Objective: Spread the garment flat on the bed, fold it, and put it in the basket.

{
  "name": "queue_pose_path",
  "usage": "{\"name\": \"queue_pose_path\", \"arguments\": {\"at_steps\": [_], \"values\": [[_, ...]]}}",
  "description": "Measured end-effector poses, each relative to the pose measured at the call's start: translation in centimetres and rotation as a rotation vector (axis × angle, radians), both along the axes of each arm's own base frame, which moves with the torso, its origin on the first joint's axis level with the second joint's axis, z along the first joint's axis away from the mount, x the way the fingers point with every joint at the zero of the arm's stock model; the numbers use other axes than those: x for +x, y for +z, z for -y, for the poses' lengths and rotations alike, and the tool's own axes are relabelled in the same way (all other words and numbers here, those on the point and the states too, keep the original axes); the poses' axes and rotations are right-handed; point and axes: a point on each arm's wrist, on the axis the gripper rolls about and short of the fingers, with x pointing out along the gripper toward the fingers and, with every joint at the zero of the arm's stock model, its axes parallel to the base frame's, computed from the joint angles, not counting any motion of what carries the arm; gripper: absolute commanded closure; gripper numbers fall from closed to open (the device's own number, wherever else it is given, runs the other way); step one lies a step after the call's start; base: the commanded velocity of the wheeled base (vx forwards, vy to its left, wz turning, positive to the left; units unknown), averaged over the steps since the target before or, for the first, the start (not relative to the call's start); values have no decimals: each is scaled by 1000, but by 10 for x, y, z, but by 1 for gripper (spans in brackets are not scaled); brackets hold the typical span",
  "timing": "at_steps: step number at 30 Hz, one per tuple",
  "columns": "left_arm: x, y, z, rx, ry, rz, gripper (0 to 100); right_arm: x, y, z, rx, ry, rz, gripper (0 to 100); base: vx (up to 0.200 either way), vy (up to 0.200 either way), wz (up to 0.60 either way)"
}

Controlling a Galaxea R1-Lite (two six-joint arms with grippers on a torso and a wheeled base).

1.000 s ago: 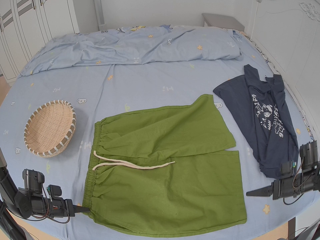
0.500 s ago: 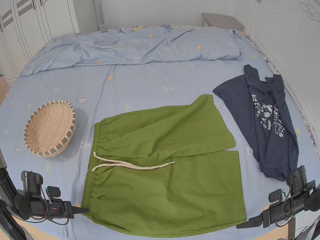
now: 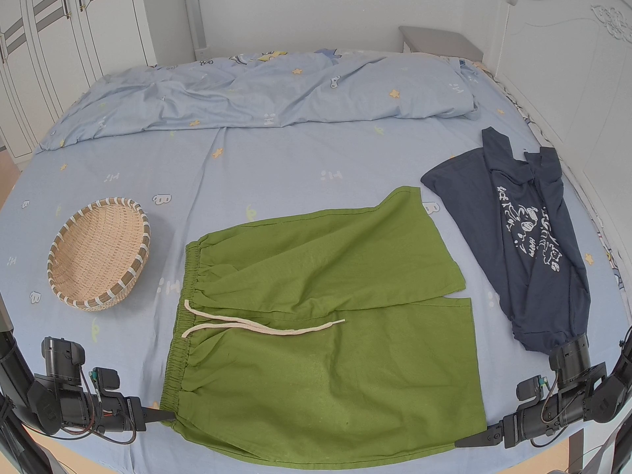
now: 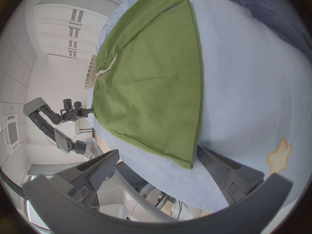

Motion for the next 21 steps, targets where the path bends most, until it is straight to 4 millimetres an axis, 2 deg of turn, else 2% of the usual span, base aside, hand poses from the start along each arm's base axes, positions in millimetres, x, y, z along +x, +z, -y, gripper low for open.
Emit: {"name": "queue_pose_path", "arguments": {"at_steps": [19,20,21], "values": [[0,0,0,-1,-1,-1,100,0,-7,-2,4,14,-40,0,0,0,0],[0,0,0,0,-1,0,100,0,-7,-2,5,15,-40,100,0,0,0],[0,0,0,-1,-1,0,100,0,-7,-2,5,17,-40,100,0,0,0]]}}
